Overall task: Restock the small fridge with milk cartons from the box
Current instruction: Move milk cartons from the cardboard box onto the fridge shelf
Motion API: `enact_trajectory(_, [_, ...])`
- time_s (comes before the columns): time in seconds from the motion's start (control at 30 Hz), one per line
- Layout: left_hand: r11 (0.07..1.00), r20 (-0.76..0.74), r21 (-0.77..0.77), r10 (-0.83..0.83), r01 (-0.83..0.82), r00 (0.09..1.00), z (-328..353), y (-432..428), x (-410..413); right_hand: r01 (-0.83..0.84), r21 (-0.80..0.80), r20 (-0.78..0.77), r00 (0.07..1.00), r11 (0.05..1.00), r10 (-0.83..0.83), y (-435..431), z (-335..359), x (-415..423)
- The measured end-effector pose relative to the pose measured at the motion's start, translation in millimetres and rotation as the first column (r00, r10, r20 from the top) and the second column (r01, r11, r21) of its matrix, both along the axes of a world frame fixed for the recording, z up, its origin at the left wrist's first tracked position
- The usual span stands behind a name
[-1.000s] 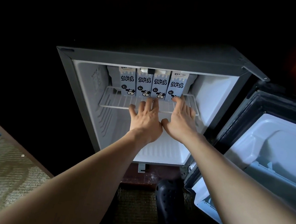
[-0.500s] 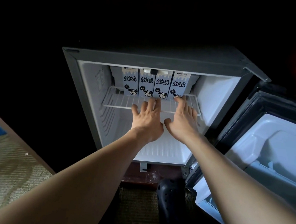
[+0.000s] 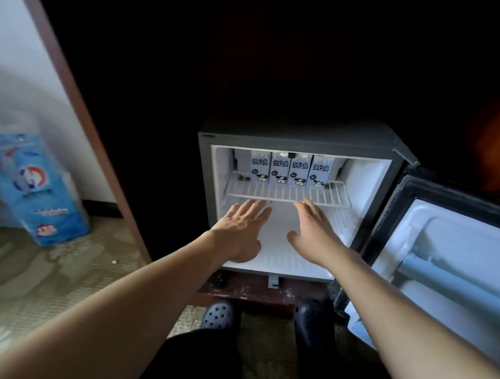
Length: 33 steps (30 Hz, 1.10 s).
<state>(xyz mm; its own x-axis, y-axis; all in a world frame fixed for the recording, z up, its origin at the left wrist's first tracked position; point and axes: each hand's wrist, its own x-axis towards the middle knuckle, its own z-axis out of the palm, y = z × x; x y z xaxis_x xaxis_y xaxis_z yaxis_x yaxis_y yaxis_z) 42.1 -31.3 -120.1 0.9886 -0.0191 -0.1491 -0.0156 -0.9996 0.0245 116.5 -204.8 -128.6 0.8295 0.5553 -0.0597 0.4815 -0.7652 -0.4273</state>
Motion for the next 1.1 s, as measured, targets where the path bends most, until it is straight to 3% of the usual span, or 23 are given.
enact_trajectory(0.27, [0.988, 0.15, -0.068, 0.148, -0.139, 0.978, 41, 49, -123, -0.202, -0.057, 0.088, 0.974, 0.978, 0.207, 32, 67, -85])
enact_trajectory(0.53, [0.915, 0.262, -0.088, 0.402, -0.393, 0.877, 62, 113, -262, -0.51, -0.007, 0.106, 0.855, 0.86, 0.508, 131, 104, -195])
enact_trajectory(0.73, [0.806, 0.205, -0.059, 0.587, -0.589, 0.783, 45, 141, -369, -0.675, -0.042, 0.126, 0.727, 0.736, 0.674, 208, 90, -279])
enact_trajectory(0.93, [0.681, 0.168, -0.134, 0.731, -0.72, 0.661, 0, 151, -454, -0.773, -0.065, 0.003, 0.632, 0.631, 0.775, 270, 48, -353])
enact_trajectory(1.1, [0.563, 0.051, -0.193, 0.824, -0.804, 0.565, -60, 153, -491, -0.798, -0.113, -0.094, 0.601, 0.591, 0.794, 287, -7, -390])
